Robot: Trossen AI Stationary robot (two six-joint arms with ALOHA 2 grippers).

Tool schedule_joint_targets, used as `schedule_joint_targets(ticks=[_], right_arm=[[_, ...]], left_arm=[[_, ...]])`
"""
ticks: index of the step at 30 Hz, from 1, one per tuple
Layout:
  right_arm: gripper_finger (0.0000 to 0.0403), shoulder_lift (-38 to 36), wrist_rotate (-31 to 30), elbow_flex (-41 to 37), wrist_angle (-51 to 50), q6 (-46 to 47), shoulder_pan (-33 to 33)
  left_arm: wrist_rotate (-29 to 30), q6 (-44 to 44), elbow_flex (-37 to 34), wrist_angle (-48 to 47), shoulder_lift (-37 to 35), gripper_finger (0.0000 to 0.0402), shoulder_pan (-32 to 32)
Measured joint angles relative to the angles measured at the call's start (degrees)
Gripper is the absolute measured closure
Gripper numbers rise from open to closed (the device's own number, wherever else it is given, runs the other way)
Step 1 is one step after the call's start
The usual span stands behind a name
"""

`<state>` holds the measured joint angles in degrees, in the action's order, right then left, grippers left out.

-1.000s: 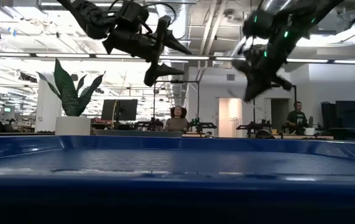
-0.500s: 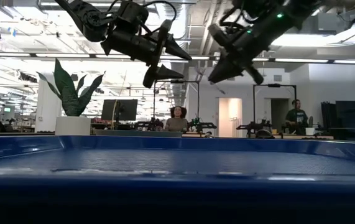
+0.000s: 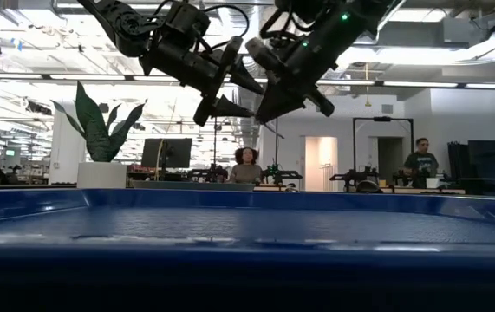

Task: Pick and place plate/cup/fork/spoon on tray
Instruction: Put the iridescent fork on the blue tray

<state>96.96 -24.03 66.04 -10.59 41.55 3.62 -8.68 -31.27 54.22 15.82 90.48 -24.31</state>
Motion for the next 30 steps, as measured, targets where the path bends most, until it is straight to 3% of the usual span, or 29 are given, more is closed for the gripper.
schedule_joint_targets(ticks=[8,16,21,30], right_arm=[[0.0373,-1.2,-6.0,0.3,-6.0,2.1,0.2],[0.0368,-1.9,-5.8,0.2,-6.6,1.7,0.2],[0.0368,-1.9,-5.8,0.2,-6.3,1.6,-0.3],[0.0363,-1.9,-3.0,0.2,-6.0,1.3,-0.7]], left_arm=[[2.0,0.0,0.0,-0.9,0.0,0.0133,0.0],[6.0,-0.8,0.0,-0.9,0.0,0.0145,-0.1],[6.6,-1.0,0.0,-0.9,0.0,0.0187,-0.1],[4.9,-0.1,0.0,-0.9,0.0,0.03,0.1]])
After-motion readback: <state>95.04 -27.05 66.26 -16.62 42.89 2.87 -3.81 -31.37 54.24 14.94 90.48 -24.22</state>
